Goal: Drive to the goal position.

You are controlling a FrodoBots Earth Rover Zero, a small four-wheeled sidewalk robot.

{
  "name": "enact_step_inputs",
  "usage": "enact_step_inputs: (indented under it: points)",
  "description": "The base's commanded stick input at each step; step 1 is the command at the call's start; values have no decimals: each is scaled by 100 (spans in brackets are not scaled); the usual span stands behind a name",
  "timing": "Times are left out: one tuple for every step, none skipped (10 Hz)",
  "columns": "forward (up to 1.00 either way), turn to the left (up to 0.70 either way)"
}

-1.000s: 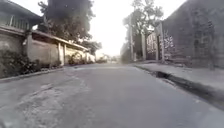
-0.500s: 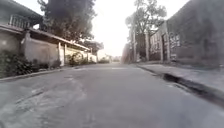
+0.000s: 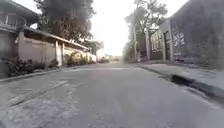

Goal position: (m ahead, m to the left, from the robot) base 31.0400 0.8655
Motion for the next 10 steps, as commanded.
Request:
enact_step_inputs:
  points:
    - [100,2]
    - [100,2]
    - [100,2]
    - [100,-33]
    - [100,-38]
    - [100,-6]
    - [100,2]
    - [100,2]
    - [100,-22]
    - [100,-38]
